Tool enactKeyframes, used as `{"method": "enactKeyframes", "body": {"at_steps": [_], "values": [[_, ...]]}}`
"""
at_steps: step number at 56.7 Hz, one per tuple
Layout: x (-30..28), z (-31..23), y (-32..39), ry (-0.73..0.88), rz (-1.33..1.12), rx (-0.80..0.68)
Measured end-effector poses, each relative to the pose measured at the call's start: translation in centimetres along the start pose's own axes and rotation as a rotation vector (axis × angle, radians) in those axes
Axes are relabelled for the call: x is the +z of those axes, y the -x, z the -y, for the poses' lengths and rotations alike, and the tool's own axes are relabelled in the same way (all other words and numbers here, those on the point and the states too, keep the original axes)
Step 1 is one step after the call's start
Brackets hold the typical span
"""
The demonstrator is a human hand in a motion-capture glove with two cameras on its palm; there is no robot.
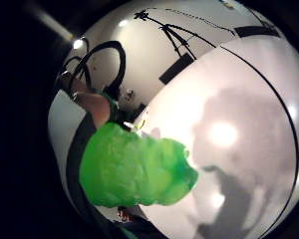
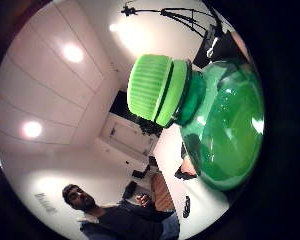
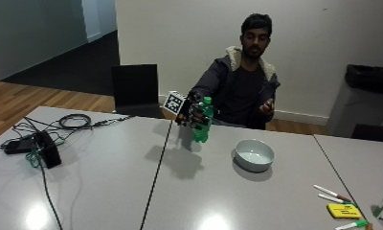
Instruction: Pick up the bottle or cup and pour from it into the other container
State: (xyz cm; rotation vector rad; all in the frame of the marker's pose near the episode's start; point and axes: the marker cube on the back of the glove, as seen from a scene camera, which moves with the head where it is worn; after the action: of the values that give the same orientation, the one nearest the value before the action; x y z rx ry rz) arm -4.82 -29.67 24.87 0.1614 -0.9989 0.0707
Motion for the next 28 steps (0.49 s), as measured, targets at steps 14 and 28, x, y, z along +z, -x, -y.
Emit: {"method": "enactKeyframes", "body": {"at_steps": [14, 28], "values": [[2.8, 0.4, 5.8, 0.208, -0.305, -0.1], [9.6, 3.5, 9.4, 0.225, -0.563, -0.208]]}}
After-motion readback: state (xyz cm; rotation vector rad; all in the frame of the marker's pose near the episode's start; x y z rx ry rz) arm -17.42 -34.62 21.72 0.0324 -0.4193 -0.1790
